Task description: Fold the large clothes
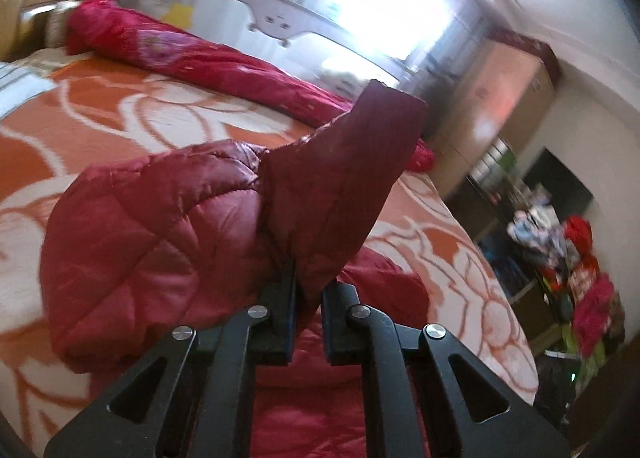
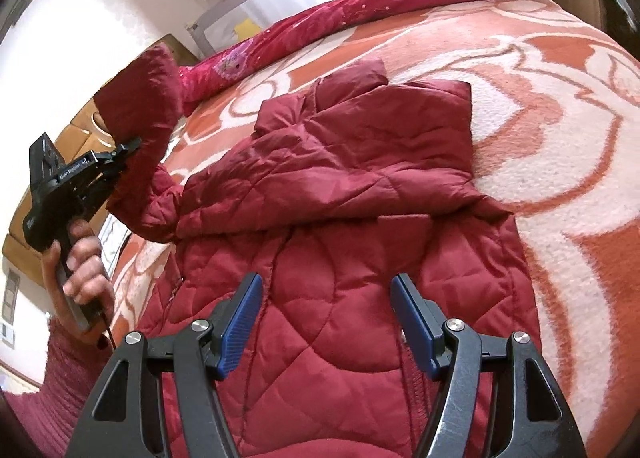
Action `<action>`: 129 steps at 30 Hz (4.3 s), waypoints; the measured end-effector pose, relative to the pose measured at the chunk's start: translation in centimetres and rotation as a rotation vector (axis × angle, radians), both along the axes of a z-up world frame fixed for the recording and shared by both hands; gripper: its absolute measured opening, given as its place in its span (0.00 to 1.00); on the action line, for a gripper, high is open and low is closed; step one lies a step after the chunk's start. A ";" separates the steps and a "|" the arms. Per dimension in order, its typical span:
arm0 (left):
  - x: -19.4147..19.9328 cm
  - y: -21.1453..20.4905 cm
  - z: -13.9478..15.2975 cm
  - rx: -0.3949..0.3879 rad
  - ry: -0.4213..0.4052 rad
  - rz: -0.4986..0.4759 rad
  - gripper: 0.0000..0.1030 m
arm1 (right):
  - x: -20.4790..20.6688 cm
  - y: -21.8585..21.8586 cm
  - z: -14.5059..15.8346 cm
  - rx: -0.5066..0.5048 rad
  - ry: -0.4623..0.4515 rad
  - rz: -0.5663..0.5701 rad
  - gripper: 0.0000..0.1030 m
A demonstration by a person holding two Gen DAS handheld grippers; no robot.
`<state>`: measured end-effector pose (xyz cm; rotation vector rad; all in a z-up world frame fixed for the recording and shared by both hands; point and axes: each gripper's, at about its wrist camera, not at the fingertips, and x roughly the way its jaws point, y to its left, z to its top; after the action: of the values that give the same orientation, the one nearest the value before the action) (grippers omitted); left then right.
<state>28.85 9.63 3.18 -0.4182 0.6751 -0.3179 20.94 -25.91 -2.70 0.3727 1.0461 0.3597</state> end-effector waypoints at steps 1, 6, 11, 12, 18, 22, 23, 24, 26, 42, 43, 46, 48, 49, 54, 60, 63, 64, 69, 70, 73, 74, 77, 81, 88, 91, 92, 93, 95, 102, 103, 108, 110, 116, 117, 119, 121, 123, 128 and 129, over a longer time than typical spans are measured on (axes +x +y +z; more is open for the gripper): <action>0.2 -1.1 -0.1 0.013 0.001 -0.020 0.07 | 0.1 -0.1 0.0 0.004 0.001 -0.004 0.66; 0.4 -5.9 -1.7 0.069 0.026 -0.098 0.07 | 0.8 -1.2 0.1 0.030 -0.003 -0.026 0.66; 0.2 -8.8 -3.6 0.091 0.056 -0.141 0.07 | 1.3 -2.8 0.3 0.064 -0.010 -0.062 0.66; 0.2 -9.5 -4.0 0.098 0.062 -0.147 0.07 | 1.6 -3.1 0.2 0.077 -0.009 -0.069 0.66; -0.3 -13.2 -6.8 0.196 0.098 -0.200 0.07 | 4.6 -4.8 -0.3 0.223 0.030 -0.103 0.77; -0.7 -15.0 -8.1 0.276 0.105 -0.227 0.07 | 8.1 -4.7 -0.9 0.356 0.068 -0.100 0.90; -0.8 -15.2 -8.3 0.291 0.104 -0.231 0.07 | 9.1 -4.6 -1.2 0.389 0.080 -0.097 0.90; -0.9 -15.4 -8.4 0.304 0.106 -0.235 0.07 | 10.0 -4.5 -1.6 0.414 0.093 -0.102 0.90; -1.1 -15.5 -8.5 0.310 0.110 -0.239 0.07 | 12.0 -4.2 -2.7 0.455 0.129 -0.104 0.90; -3.3 -11.1 -7.8 0.206 0.184 -0.228 0.27 | 15.9 -0.8 -6.6 0.320 0.169 -0.105 0.08; -3.5 -10.0 -7.4 0.206 0.179 -0.197 0.29 | 15.8 -0.8 -6.3 0.312 0.164 -0.103 0.08; -3.5 -6.7 -6.1 0.189 0.162 -0.103 0.30 | 15.5 -0.5 -4.9 0.268 0.128 -0.086 0.08; -2.8 -4.2 -5.3 0.171 0.162 -0.032 0.30 | 15.3 -0.5 -3.7 0.246 0.095 -0.080 0.07; -2.3 -2.9 -5.0 0.156 0.164 -0.003 0.30 | 15.1 -0.7 -2.9 0.240 0.075 -0.079 0.07; 1.1 0.9 -6.3 0.138 0.229 0.047 0.30 | 13.4 -2.9 -0.1 0.258 -0.016 -0.071 0.07; 2.9 0.9 -9.3 0.119 0.307 0.013 0.30 | 13.1 -4.3 -2.5 0.158 0.010 -0.094 0.06; 3.0 0.3 -10.2 0.128 0.318 -0.009 0.30 | 13.2 -5.0 -5.6 0.130 0.055 -0.125 0.07; 3.1 0.0 -10.5 0.138 0.322 -0.017 0.30 | 13.0 -5.4 -6.6 0.138 0.068 -0.137 0.07; 3.6 -0.1 -11.5 0.169 0.336 -0.026 0.30 | 12.4 -5.8 -7.3 0.136 0.092 -0.170 0.23; 3.6 0.1 -11.7 0.164 0.337 -0.025 0.30 | 12.2 -6.0 -6.5 0.114 0.080 -0.188 0.25; 3.6 0.1 -11.9 0.165 0.336 -0.020 0.30 | 10.9 -5.9 -3.4 0.005 -0.019 -0.228 0.29; 3.7 0.0 -12.0 0.171 0.335 -0.016 0.30 | 10.2 -5.3 -1.8 -0.045 -0.089 -0.239 0.32; 3.8 -0.5 -12.0 0.194 0.334 -0.006 0.31 | 10.0 -2.5 0.3 -0.068 -0.175 -0.146 0.45; 3.8 -0.9 -12.0 0.227 0.333 -0.010 0.31 | 11.4 2.1 -1.2 -0.153 -0.125 0.002 0.43; 2.4 -0.1 -10.4 0.234 0.315 -0.013 0.31 | 12.8 0.2 -7.5 -0.173 0.041 -0.078 0.40; 1.3 0.8 -9.3 0.254 0.275 0.016 0.31 | 12.7 0.2 -7.2 -0.189 0.035 -0.073 0.40; 1.2 1.1 -9.4 0.256 0.280 0.019 0.31 | 12.7 0.1 -7.2 -0.186 0.033 -0.073 0.40; 1.4 1.4 -10.0 0.259 0.306 0.023 0.32 | 12.6 0.0 -7.2 -0.181 0.032 -0.074 0.40; 2.0 1.8 -11.5 0.256 0.366 0.007 0.32 | 12.3 -0.4 -7.2 -0.165 0.036 -0.081 0.39; 2.7 1.7 -12.8 0.274 0.385 -0.017 0.32 | 10.8 -0.1 -4.5 -0.149 -0.004 -0.118 0.42; 2.7 1.7 -12.9 0.272 0.385 -0.016 0.32 | 10.7 -0.1 -4.6 -0.177 0.004 -0.116 0.42; 2.4 2.0 -12.7 0.245 0.382 -0.008 0.33 | 11.2 -0.2 -7.8 -0.195 0.071 -0.088 0.46; 2.0 2.4 -12.2 0.231 0.378 0.000 0.33 | 11.3 -0.6 -7.9 -0.168 0.081 -0.103 0.46; 0.2 3.5 -11.3 0.211 0.380 0.030 0.35 | 11.0 -0.4 -7.8 -0.178 0.081 -0.100 0.46; -0.2 3.7 -11.2 0.200 0.381 0.037 0.35 | 11.0 -0.4 -7.8 -0.180 0.081 -0.100 0.46; -1.0 4.2 -10.9 0.183 0.381 0.047 0.35 | 11.1 -0.4 -7.8 -0.182 0.081 -0.099 0.46; -1.8 4.5 -10.6 0.176 0.383 0.053 0.35 | 11.2 -0.4 -7.8 -0.183 0.081 -0.099 0.46; -2.9 5.0 -10.3 0.164 0.384 0.059 0.35 | 11.1 -0.4 -7.7 -0.181 0.081 -0.101 0.46; -5.6 6.2 -9.7 0.144 0.381 0.075 0.35 | 10.5 -1.1 -6.7 -0.135 0.076 -0.125 0.49; -6.1 6.4 -9.6 0.147 0.381 0.077 0.35 | 10.2 -1.3 -6.2 -0.129 0.070 -0.130 0.49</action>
<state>22.72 16.04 -6.46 -0.3661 1.0445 -0.1135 31.11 -27.18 -8.91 0.3380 1.1010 0.1627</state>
